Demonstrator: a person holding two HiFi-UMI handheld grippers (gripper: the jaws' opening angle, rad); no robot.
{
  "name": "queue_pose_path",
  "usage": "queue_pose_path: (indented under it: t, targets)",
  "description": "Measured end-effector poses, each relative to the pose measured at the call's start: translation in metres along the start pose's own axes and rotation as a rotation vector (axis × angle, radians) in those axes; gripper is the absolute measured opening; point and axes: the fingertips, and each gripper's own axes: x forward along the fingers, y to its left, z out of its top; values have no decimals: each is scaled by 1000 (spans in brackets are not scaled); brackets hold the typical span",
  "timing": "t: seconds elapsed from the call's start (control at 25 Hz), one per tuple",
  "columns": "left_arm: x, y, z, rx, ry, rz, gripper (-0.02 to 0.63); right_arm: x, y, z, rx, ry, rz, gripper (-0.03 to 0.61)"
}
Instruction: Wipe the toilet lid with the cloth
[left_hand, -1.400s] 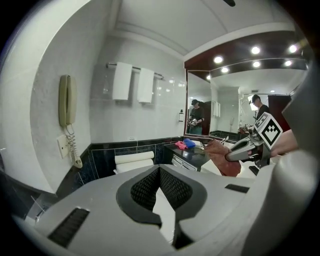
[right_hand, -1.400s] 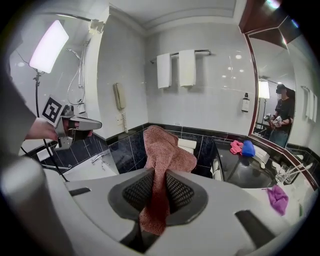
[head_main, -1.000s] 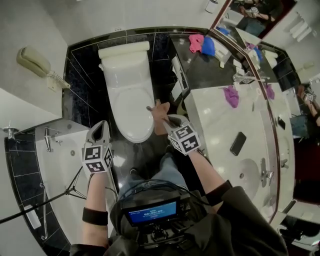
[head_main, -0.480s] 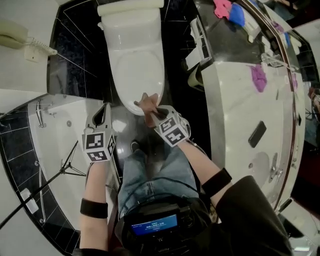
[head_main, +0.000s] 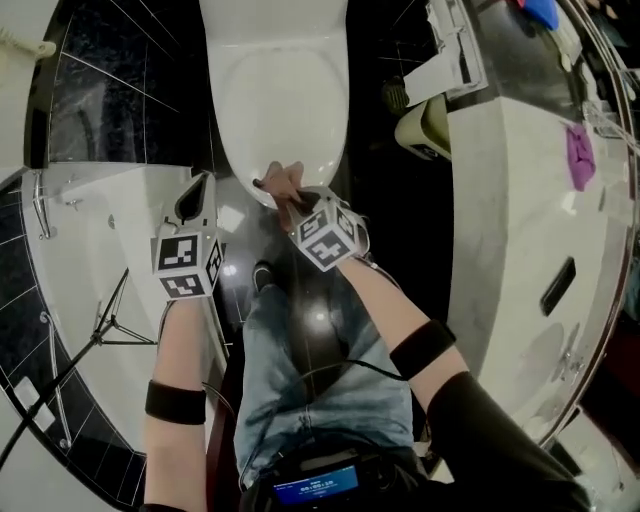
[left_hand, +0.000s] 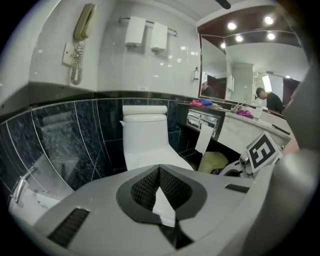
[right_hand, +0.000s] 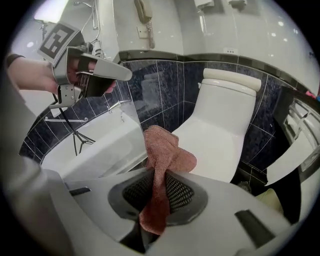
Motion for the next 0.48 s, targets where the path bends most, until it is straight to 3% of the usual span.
queue_pose_path:
  t: [0.2, 0.48]
  targets:
    - [43, 8, -48, -17, 8, 1, 0, 66, 12, -26, -30, 15, 21, 83]
    - [68, 12, -88, -11, 22, -4, 0, 130, 30, -37, -91, 11, 13, 83]
